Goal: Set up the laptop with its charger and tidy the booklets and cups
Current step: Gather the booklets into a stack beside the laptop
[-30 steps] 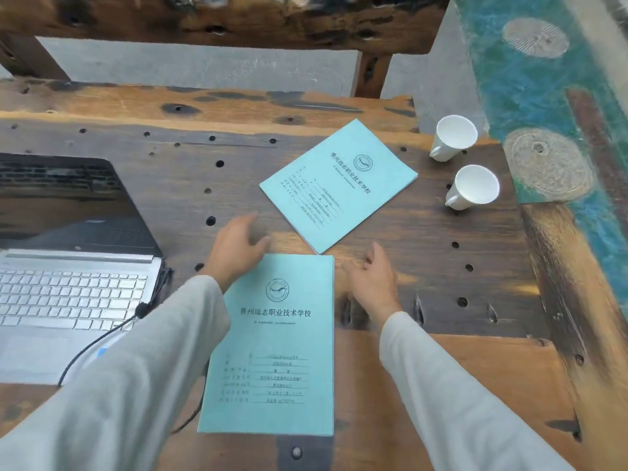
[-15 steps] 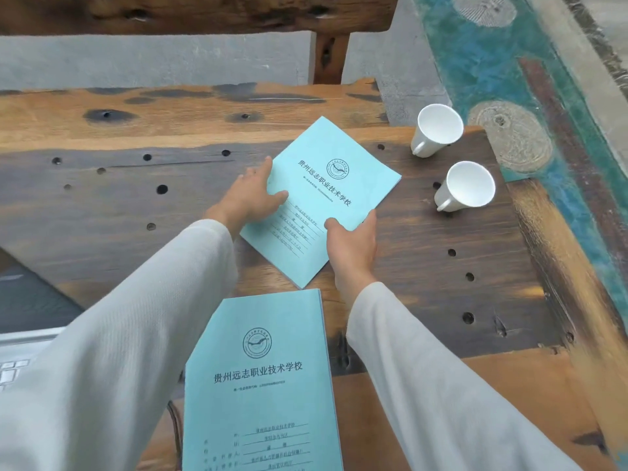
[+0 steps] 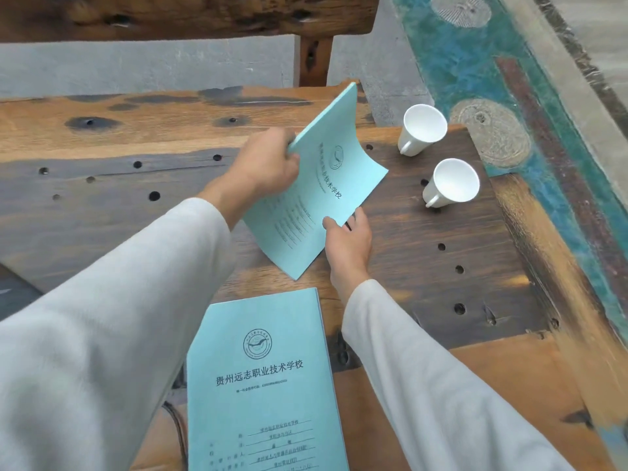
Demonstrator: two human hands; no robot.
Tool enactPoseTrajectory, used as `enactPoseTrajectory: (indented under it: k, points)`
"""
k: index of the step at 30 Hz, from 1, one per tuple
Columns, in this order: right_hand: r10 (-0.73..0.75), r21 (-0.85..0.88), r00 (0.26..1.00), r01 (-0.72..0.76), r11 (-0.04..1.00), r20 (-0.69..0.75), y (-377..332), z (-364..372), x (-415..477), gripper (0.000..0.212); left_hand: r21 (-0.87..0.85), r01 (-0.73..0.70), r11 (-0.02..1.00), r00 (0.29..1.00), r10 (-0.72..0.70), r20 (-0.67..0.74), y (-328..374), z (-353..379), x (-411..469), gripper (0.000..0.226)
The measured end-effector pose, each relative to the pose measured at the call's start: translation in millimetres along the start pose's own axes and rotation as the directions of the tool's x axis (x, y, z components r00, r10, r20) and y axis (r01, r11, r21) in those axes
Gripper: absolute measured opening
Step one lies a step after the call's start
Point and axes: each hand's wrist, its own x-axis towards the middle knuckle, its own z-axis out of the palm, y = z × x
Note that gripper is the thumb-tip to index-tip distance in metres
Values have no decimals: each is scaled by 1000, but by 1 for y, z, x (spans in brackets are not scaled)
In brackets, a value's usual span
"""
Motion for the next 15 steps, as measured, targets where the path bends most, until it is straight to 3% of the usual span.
enactPoseTrajectory:
  k: [2,4,7,10,15]
  points:
    - [3,95,1000,-6,995,26,-1,-1,-2,39,-190,-13,982,1000,17,21,7,-17,-11,24]
    - [83,148,996,-87,985,29,-6,-3,-7,55,-460,-17,888,997,50,60,12,-32,-30,21]
    - [199,363,965,-250,898,172,-15,-10,-13,34,-727,11,687,997,44,57,14,-41,-61,19]
    - [190,511,947,-300,806,257,-19,-27,-22,23,-830,56,554,998,-63,26,1,-36,-86,22]
    - [72,376,973,-153,914,221,-1,-62,-45,25,-872,168,459,956,-290,32,-40,-3,-138,26]
